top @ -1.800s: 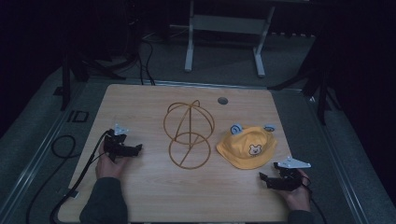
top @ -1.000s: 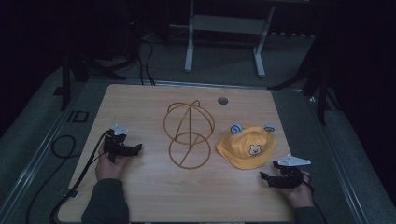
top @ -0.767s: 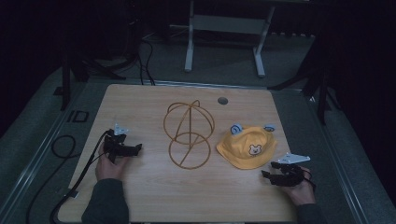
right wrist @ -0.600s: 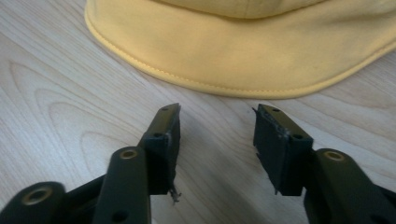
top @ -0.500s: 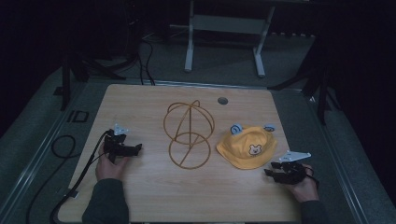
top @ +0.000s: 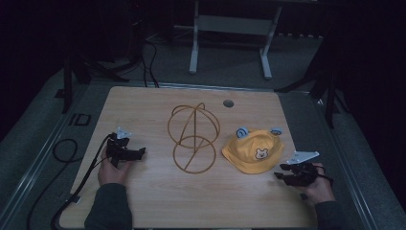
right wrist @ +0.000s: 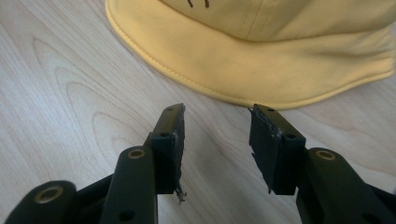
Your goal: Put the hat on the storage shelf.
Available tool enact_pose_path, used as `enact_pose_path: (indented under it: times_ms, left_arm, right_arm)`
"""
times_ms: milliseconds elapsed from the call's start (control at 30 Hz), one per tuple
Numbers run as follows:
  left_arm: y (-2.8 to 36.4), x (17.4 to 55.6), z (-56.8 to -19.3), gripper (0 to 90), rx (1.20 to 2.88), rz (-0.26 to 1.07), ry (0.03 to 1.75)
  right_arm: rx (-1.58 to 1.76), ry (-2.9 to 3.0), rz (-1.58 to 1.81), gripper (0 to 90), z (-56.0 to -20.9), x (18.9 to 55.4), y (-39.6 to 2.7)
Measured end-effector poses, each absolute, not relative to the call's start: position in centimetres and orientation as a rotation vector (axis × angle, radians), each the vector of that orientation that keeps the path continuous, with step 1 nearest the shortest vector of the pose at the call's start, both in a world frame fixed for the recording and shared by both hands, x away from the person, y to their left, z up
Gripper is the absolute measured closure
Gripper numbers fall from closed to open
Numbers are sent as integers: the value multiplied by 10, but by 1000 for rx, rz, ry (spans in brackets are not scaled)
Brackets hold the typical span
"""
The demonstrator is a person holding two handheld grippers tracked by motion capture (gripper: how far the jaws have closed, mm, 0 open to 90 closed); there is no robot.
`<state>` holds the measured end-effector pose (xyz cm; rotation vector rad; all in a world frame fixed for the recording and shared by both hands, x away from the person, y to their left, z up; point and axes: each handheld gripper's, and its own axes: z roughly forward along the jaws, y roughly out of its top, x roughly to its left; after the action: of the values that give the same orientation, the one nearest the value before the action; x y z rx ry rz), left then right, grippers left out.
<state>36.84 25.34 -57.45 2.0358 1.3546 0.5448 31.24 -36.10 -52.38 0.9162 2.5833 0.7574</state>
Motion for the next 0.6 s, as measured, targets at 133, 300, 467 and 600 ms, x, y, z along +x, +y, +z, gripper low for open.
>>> enact_pose_path:
  times_ms: [133, 300, 467, 600]
  left_arm:
    - [253, 368, -575, 57, 2036, 545, 1355]
    - [254, 368, -575, 59, 2035, 545, 1355]
    - [253, 368, -575, 59, 2035, 545, 1355]
    - [254, 368, -575, 60, 2035, 545, 1355]
  right_arm:
    - [860, 2605, 715, 563, -511, 314, -360]
    - [810, 2623, 712, 564, -500, 315, -357]
    - [731, 2649, 684, 558, -489, 317, -352]
    - [682, 2672, 669, 561, -481, 319, -349]
